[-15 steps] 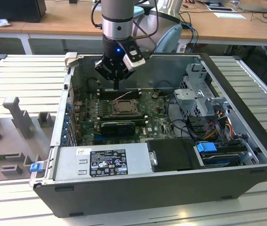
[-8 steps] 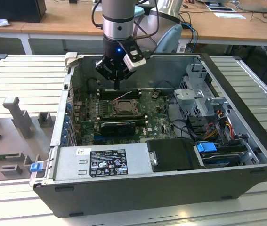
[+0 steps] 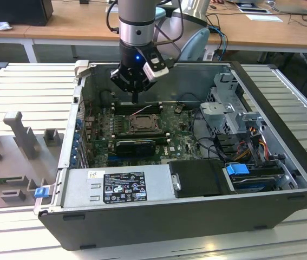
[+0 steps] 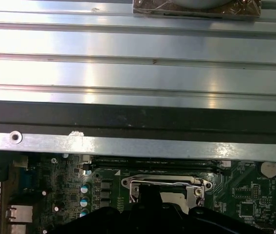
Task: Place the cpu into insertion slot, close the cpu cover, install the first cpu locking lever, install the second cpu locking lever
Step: 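Install the first cpu locking lever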
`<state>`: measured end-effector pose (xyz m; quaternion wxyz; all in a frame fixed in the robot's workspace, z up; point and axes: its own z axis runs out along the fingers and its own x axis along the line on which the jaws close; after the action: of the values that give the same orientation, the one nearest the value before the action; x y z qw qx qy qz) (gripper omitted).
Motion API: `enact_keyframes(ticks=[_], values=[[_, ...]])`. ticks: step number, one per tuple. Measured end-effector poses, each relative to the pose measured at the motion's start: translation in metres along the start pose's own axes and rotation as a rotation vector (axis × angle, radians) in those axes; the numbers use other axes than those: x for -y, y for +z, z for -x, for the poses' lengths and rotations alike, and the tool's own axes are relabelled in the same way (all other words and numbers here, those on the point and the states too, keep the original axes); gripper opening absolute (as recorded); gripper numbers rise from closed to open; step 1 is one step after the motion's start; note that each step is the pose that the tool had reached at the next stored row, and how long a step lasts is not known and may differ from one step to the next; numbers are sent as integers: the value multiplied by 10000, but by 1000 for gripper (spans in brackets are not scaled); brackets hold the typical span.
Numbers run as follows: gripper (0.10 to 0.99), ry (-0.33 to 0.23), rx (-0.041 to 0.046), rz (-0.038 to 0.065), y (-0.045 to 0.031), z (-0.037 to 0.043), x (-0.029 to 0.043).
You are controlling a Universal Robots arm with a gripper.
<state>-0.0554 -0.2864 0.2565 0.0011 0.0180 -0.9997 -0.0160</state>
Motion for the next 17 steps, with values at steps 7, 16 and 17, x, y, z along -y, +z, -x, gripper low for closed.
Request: enact_keyframes(ticks=[7, 16, 17], values=[[106, 0, 0, 0, 1, 17, 0], [106, 1, -1, -1, 17, 116, 5], [106, 2, 0, 0, 19, 121, 5]])
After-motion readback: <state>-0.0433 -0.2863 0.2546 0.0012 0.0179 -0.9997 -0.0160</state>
